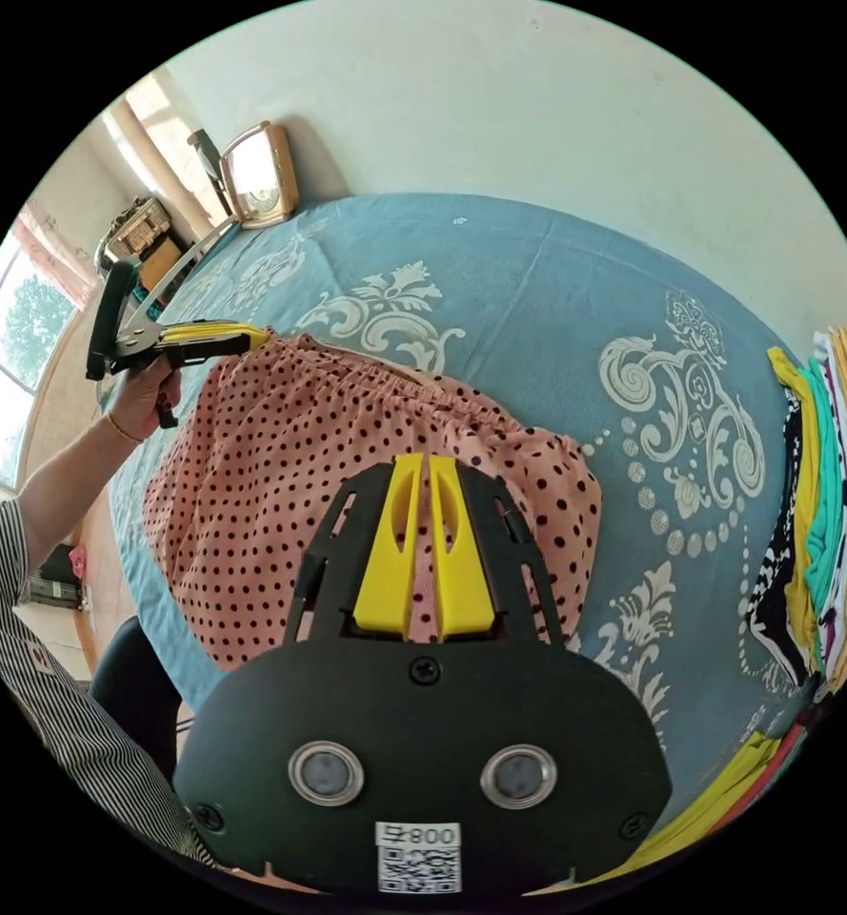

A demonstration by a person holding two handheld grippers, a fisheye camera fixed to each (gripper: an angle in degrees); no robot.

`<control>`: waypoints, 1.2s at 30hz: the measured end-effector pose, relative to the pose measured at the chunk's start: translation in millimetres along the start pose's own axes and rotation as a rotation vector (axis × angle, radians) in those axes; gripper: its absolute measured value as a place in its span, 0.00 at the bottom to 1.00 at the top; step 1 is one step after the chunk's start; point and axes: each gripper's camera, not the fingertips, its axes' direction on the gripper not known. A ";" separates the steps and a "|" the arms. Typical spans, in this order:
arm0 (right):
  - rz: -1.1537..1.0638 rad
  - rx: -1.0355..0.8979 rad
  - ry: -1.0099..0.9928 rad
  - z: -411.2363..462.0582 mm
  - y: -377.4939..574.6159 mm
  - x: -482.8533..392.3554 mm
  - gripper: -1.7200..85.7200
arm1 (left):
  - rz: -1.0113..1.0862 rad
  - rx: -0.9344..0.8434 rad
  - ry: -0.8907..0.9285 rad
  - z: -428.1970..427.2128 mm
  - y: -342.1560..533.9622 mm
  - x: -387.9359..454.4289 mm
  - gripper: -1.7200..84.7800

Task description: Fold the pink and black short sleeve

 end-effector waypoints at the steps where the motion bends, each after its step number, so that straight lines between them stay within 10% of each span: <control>1: 0.004 -0.008 0.013 5.0 -3.2 0.6 0.02 | -0.006 -0.005 0.007 2.7 0.6 -3.3 0.02; 15: 0.105 0.037 -0.095 30.5 14.9 -1.6 0.02 | -0.103 0.234 0.285 -10.1 57.6 -20.0 0.02; 36: 0.188 0.079 -0.282 18.1 150.5 -0.7 0.10 | -0.216 0.086 0.424 -48.6 195.2 -40.1 0.10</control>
